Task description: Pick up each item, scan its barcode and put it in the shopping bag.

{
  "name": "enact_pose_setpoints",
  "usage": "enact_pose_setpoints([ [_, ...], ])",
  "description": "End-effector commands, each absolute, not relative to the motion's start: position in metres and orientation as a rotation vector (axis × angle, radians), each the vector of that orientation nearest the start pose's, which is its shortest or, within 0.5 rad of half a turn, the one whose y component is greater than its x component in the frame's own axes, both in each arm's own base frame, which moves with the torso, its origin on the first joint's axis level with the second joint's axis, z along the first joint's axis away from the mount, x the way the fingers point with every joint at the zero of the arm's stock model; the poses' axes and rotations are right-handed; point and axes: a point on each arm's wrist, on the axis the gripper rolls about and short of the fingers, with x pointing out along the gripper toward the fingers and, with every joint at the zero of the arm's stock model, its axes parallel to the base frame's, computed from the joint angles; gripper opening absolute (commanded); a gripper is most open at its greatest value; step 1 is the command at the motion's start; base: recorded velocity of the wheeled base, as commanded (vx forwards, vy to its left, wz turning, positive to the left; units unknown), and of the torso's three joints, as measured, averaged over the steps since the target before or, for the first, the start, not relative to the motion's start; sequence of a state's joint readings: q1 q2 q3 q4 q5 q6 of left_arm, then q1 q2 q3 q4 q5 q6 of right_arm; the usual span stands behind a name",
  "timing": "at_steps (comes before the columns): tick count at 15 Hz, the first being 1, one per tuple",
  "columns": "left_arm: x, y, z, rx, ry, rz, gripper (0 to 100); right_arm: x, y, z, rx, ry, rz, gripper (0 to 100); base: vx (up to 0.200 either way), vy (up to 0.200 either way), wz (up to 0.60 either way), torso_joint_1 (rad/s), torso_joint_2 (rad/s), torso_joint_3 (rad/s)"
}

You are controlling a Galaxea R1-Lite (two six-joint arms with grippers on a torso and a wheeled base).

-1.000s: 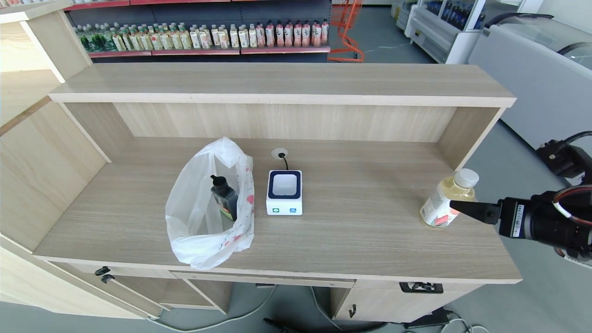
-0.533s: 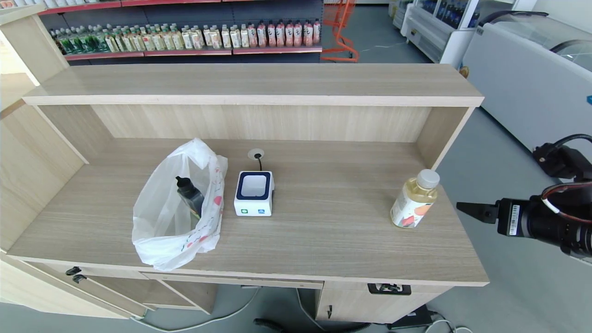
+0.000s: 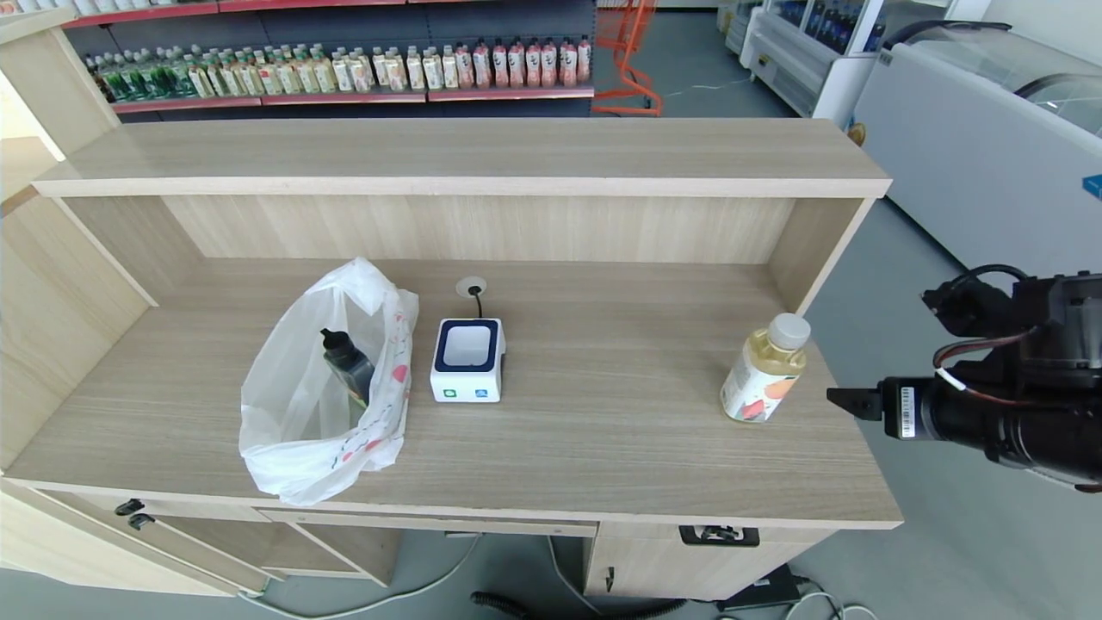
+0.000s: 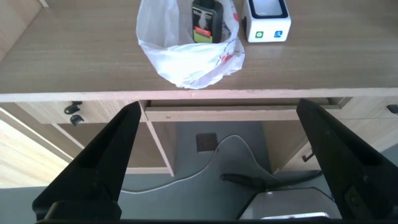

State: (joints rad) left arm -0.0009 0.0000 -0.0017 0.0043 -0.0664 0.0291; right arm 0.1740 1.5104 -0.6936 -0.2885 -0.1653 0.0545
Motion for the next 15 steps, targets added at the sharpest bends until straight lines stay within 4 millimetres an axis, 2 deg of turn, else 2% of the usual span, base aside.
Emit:
enact_pose_setpoints([
  [1,-0.023,-0.001,0.075,0.029,0.004,-0.068,100,0.259,0.045,0.155,-0.055,0.570,-0.009,100,0.000,0.000,0.00,0.000,0.00,0.000],
  [3,-0.023,-0.001,0.075,0.029,0.004,-0.068,100,0.280,0.059,0.139,-0.047,0.524,0.023,100,0.000,0.000,0.00,0.000,0.00,0.000],
  [8,-0.023,-0.001,0.075,0.029,0.004,-0.068,100,0.303,0.084,0.110,-0.026,0.515,0.080,100,0.000,0.000,0.00,0.000,0.00,0.000],
  [15,-0.023,-0.001,0.075,0.029,0.002,-0.068,100,0.337,0.102,0.092,-0.008,0.451,0.111,100,0.000,0.000,0.00,0.000,0.00,0.000],
])
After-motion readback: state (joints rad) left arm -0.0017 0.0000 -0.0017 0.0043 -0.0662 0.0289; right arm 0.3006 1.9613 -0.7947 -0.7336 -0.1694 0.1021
